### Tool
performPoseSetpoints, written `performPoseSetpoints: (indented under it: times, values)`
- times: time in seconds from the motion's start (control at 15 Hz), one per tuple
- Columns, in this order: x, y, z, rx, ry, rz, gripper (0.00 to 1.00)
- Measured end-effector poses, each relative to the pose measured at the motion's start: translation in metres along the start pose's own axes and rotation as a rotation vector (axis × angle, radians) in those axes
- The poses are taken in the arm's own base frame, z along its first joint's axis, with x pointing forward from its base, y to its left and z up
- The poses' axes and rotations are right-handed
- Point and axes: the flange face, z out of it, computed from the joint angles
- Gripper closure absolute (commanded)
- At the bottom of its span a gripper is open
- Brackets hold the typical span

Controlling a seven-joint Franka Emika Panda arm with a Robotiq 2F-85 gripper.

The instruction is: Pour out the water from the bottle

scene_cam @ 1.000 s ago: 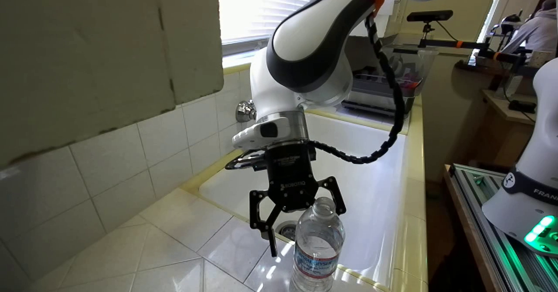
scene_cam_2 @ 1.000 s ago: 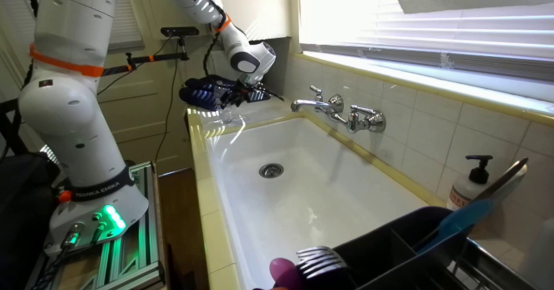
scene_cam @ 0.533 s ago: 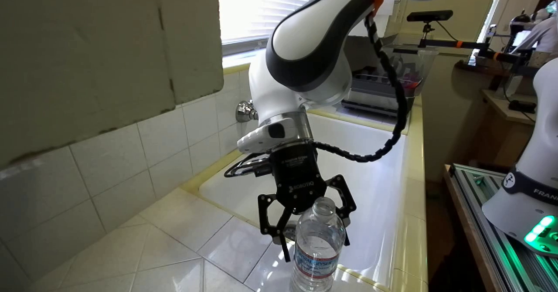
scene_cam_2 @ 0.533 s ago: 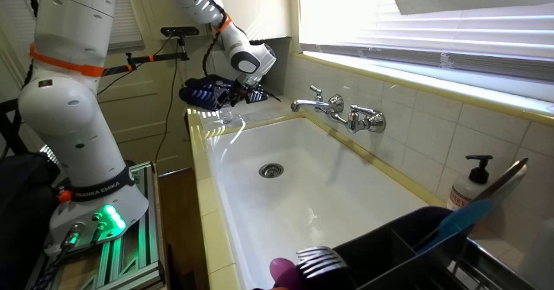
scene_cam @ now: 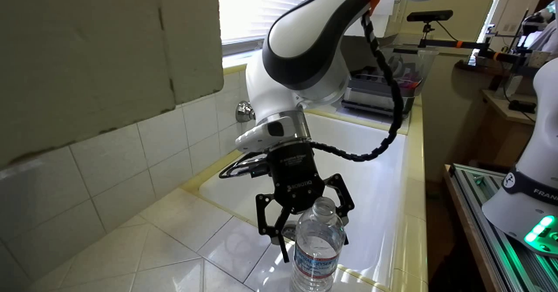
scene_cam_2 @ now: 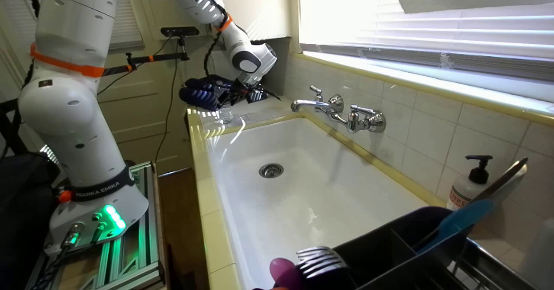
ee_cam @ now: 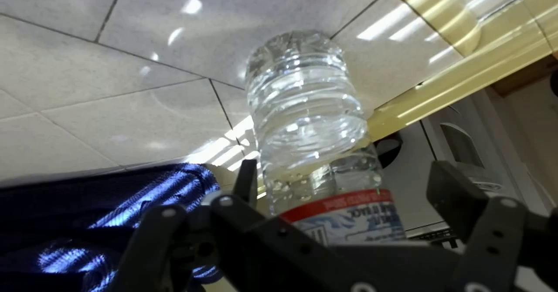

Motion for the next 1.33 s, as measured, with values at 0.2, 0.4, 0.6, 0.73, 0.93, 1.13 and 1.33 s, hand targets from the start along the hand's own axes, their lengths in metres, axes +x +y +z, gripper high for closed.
performPoseSetpoints:
  times: [0.2,0.4,0.6,0.73,0.93,1.13,1.33]
  values:
    - [0.001,0.004,0.001,-0.001,0.004,-0.004,0.00]
    - [0.002,0.007,0.004,0.001,0.009,-0.008,0.00]
    - [0.005,0.010,0.006,0.003,0.012,-0.015,0.00]
    - [0.007,0.012,0.007,0.003,0.015,-0.019,0.00]
    - [0.008,0.015,0.009,0.003,0.018,-0.023,0.00]
    - [0.007,0.018,0.009,0.003,0.021,-0.025,0.34]
    - [0.007,0.020,0.008,0.003,0.025,-0.026,0.58]
